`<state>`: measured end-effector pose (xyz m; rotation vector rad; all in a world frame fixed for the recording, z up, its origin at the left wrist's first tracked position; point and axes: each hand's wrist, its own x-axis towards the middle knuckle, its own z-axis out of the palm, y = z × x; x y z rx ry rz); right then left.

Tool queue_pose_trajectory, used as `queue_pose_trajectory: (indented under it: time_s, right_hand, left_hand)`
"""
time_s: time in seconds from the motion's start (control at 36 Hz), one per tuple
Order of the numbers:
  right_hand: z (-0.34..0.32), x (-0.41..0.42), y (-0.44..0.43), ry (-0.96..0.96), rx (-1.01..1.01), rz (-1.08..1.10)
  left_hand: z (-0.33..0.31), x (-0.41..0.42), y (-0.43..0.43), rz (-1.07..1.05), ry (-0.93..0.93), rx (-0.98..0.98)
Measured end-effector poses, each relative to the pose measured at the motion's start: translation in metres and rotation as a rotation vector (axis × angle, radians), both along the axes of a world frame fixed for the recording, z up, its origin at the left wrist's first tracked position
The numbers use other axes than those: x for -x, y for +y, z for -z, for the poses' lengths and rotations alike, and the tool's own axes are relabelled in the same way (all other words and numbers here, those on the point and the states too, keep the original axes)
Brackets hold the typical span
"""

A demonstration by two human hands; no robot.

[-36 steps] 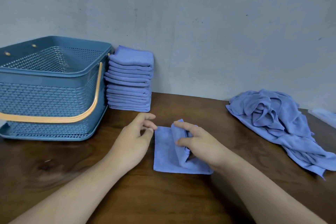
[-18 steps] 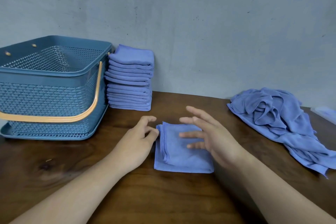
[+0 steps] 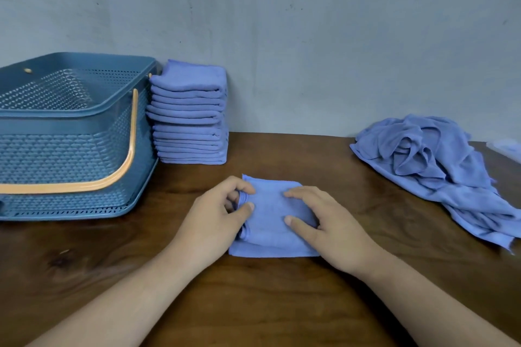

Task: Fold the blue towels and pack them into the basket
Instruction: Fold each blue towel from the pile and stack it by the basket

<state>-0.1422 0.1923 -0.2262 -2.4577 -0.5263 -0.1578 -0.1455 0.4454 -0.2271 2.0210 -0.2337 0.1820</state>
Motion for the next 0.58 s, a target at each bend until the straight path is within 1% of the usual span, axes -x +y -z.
queue_pose_trajectory:
  time_s: [0.06,0.11,0.22,0.28,0.31,0.36,0.39,0.42,0.47,0.53,0.58]
  right_hand:
    - [0.000,0.002,0.004,0.019,0.147,-0.023]
    - [-0.002,0.003,0.007,0.051,0.278,-0.022]
    - [-0.007,0.005,0.010,0.116,0.367,-0.022]
    - [-0.008,0.005,0.011,0.127,0.385,-0.024]
    - [-0.008,0.006,0.011,0.128,0.388,-0.022]
    - [-0.007,0.006,0.013,0.130,0.386,-0.011]
    - [-0.006,0.005,0.013,0.128,0.384,-0.005]
    - [-0.006,0.006,0.014,0.124,0.385,0.001]
    - [-0.007,0.006,0.016,0.117,0.399,0.012]
    - [-0.011,0.007,0.017,0.136,0.420,0.022]
    - [-0.015,0.008,0.017,0.161,0.434,0.022]
  left_hand:
    - [-0.001,-0.002,0.002,-0.022,0.014,0.029]
    - [-0.001,-0.002,0.002,-0.048,0.028,0.008]
    - [-0.005,0.004,0.000,-0.116,0.049,-0.041]
    - [-0.008,0.004,0.002,-0.174,-0.033,-0.093]
    - [-0.010,0.005,0.003,-0.184,-0.119,-0.143]
    - [-0.014,0.008,0.004,-0.113,-0.306,-0.273]
    - [-0.014,0.009,0.001,-0.039,-0.352,-0.344]
    - [-0.014,0.011,-0.003,0.044,-0.350,-0.425]
    - [-0.008,0.014,-0.011,0.158,-0.230,-0.615]
    - [-0.003,0.015,-0.014,0.182,-0.073,-0.767]
    - [-0.003,0.015,-0.012,0.153,0.016,-0.846]
